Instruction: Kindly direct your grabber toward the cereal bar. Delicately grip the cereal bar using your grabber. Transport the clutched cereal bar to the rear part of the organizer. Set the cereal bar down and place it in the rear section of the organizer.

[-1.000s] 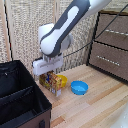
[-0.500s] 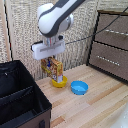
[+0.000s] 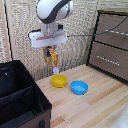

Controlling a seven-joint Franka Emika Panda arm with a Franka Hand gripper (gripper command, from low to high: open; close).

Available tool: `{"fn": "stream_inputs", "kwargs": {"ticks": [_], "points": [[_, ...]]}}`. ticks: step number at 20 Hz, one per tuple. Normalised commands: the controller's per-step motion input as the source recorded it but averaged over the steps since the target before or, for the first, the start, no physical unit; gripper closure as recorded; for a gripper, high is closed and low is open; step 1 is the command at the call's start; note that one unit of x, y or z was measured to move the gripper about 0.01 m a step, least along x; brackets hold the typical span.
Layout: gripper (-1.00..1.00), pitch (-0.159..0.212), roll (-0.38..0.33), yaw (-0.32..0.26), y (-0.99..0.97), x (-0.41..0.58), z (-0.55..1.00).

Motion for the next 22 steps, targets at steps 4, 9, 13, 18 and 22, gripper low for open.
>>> {"fn": "stream_inputs", "kwargs": {"ticks": [4,9,13,18,22], "points": [[1.00,-0.019,0.000,-0.343,0.02,0.000,0.65],[1.00,-0.016,0.002,-0.321,0.10,0.001,0.59],[1.00,0.000,0.005,-0.200,0.46,0.141,0.45],[1.00,0.000,0.000,-0.178,0.60,0.108,0.31],[1.00,0.000,0.000,-0.175,0.62,0.114,0.24]]}}
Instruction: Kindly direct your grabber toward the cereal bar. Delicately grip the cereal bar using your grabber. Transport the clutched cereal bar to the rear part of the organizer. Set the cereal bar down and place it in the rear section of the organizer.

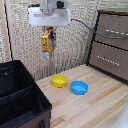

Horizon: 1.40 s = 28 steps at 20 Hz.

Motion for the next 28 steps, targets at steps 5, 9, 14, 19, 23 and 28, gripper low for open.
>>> {"fn": "stream_inputs", "kwargs": {"ticks": [5,9,14,19,23,28], "points": [[1.00,0.000,0.000,-0.203,0.56,0.067,0.23],[1.00,0.000,0.000,-0.200,0.57,0.084,0.19],[1.00,0.000,0.000,-0.182,0.64,0.104,0.22],[1.00,0.000,0.000,-0.141,0.74,0.170,0.22],[1.00,0.002,0.005,-0.141,0.72,0.204,0.08],[1.00,0.043,0.047,-0.133,0.68,0.262,0.00]]}}
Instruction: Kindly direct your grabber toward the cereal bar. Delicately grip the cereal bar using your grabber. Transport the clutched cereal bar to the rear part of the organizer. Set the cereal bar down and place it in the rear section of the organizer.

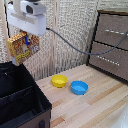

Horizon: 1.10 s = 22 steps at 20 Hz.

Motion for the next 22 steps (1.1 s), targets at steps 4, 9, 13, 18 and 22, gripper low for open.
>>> {"fn": "stream_inputs", "kwargs": {"ticks": [4,9,13,18,22], "points": [[1.00,0.080,0.074,-0.117,0.69,0.299,0.00],[1.00,0.071,0.083,-0.130,0.63,0.251,0.11],[1.00,0.059,0.101,-0.131,0.57,0.146,0.30],[1.00,0.071,0.080,-0.120,0.57,0.129,0.32],[1.00,0.086,-0.035,-0.078,0.53,0.444,-0.21]]}}
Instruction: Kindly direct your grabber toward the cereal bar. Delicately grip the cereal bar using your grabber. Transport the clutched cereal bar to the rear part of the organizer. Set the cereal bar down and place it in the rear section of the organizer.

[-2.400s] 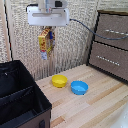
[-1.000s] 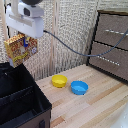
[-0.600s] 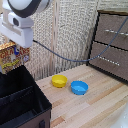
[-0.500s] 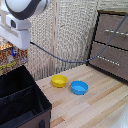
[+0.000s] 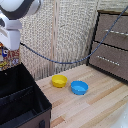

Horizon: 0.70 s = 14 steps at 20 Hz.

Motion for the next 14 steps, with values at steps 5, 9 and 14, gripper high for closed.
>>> {"fn": "stream_inputs", "kwargs": {"ticks": [5,9,14], "points": [[-1.00,0.034,-0.041,-0.065,0.30,0.183,-0.37],[-1.00,0.006,-0.008,-0.016,0.02,0.019,-0.06],[-1.00,0.166,0.036,-0.087,0.00,0.202,0.30]]}}
